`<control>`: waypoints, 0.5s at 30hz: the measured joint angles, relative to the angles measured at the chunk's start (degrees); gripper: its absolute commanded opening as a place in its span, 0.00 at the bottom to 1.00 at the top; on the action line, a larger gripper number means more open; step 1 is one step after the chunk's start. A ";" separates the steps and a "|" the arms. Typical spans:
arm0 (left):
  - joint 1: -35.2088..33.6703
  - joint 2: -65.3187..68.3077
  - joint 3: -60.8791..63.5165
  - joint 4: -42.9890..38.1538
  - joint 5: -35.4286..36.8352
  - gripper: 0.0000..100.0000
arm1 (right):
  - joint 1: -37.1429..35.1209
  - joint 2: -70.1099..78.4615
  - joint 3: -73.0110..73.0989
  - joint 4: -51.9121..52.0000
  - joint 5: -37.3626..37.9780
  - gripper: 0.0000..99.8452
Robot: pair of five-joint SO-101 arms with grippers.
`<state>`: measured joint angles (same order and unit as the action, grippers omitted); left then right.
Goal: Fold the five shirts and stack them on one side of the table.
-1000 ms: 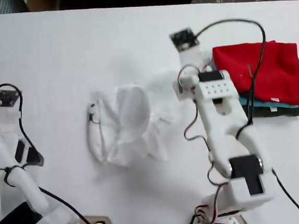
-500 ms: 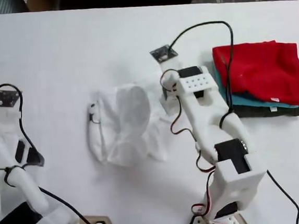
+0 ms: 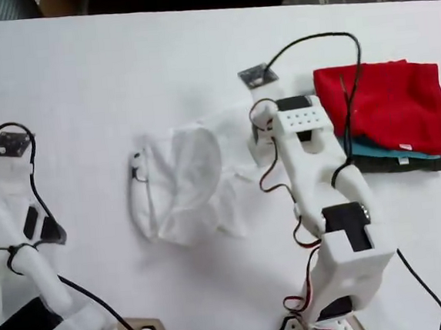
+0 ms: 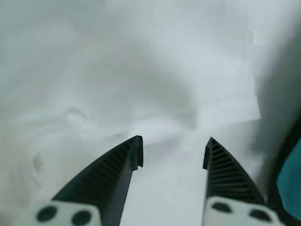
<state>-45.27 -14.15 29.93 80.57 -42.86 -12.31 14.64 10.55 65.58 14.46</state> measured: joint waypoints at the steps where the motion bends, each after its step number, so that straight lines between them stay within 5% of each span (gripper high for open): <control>1: 0.00 0.00 0.00 0.00 0.00 0.26 | -0.88 0.00 0.00 0.62 0.26 0.21; 7: 0.00 0.00 0.00 0.00 0.00 0.26 | -6.51 0.00 0.00 3.87 8.09 0.21; 15: 0.09 0.00 0.00 0.00 0.00 0.26 | -4.66 0.00 -0.09 2.02 9.41 0.21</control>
<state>-45.19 -14.15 29.93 80.57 -42.86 -16.97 14.64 10.46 67.60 23.87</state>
